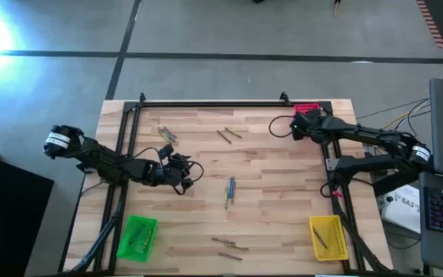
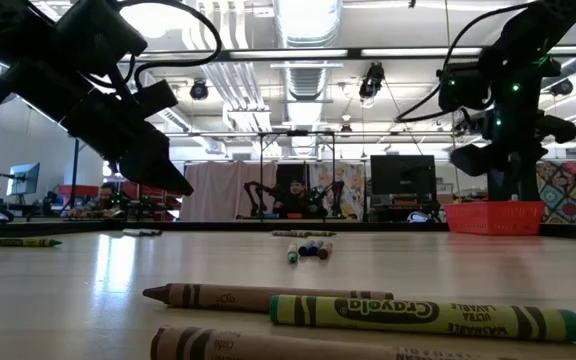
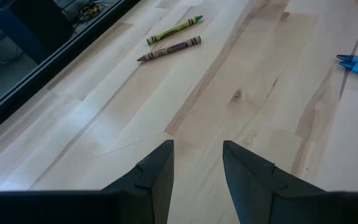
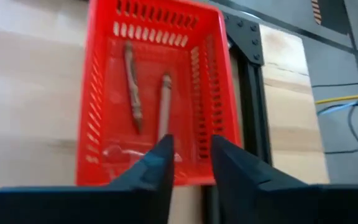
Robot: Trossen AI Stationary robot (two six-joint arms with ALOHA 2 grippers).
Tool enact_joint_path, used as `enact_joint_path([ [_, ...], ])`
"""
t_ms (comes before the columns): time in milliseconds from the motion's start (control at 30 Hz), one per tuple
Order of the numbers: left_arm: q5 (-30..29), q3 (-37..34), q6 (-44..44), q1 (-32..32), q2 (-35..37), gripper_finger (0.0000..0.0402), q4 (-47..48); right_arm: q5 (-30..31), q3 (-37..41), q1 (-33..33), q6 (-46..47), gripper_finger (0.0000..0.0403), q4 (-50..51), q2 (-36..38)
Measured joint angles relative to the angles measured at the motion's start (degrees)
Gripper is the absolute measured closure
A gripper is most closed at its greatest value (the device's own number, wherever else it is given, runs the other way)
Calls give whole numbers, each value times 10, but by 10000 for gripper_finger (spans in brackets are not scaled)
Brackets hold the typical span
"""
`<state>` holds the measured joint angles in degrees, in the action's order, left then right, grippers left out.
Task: Sort crayons
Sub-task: Put the green crayon into the yellow bin
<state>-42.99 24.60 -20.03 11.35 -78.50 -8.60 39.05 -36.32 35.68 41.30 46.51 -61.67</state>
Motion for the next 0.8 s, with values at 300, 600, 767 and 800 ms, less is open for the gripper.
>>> enact_joint_path([
  [300,0,0,0,-1,0,280,0,-131,4,-22,-63,242,-166,0],
  [600,0,0,-7,-7,0,280,0,-250,28,-141,-61,253,-495,-88],
  [767,0,0,-39,-22,0,280,0,-338,-8,-192,-54,259,-663,-211],
  [800,0,0,-46,-27,0,280,0,-345,-28,-195,-59,259,-667,-236],
])
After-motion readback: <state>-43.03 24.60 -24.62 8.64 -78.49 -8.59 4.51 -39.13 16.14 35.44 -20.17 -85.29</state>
